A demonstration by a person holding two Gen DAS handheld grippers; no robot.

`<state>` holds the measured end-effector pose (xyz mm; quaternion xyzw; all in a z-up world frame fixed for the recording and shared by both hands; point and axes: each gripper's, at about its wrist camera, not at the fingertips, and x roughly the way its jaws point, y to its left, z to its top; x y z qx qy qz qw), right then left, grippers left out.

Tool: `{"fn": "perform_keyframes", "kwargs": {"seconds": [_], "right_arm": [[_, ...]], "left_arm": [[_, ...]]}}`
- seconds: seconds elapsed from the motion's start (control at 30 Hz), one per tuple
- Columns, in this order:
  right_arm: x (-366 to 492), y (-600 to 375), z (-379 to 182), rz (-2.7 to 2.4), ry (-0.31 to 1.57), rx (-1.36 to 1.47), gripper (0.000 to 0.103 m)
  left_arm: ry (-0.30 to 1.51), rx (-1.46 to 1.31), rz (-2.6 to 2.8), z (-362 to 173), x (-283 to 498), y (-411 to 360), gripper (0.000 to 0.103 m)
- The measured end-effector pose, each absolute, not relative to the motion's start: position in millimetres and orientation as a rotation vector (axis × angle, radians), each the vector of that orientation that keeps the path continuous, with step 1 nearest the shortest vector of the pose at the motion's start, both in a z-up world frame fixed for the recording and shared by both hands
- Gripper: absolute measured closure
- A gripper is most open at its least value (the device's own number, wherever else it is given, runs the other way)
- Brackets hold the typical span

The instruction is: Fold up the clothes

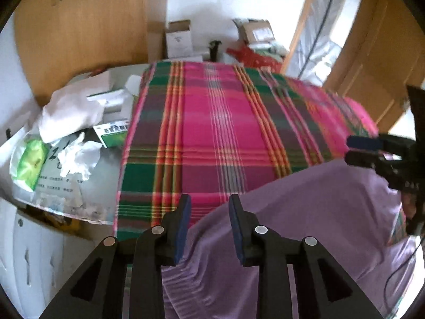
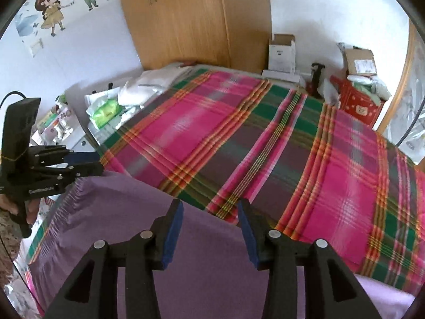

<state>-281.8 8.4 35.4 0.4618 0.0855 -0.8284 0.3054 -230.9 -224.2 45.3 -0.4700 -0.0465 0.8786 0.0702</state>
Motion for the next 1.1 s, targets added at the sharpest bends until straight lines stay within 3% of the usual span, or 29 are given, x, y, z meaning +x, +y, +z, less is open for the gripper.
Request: {"fn": "perform_keyframes", "kwargs": {"seconds": [0.4,1.1], "right_arm": [[-284.0,5.0,4.7,-2.139,0.325,1.242,0.053],[-280.1,4.3,0.2,-2.163,0.387,1.185,0.053]], "left_arm": [[0.058,-1.474,2.605,24.4,-230.5,-213.3,0.073],[0.14,-1.428,2.552,18.3,-221.3,-210.5,0.072]]}}
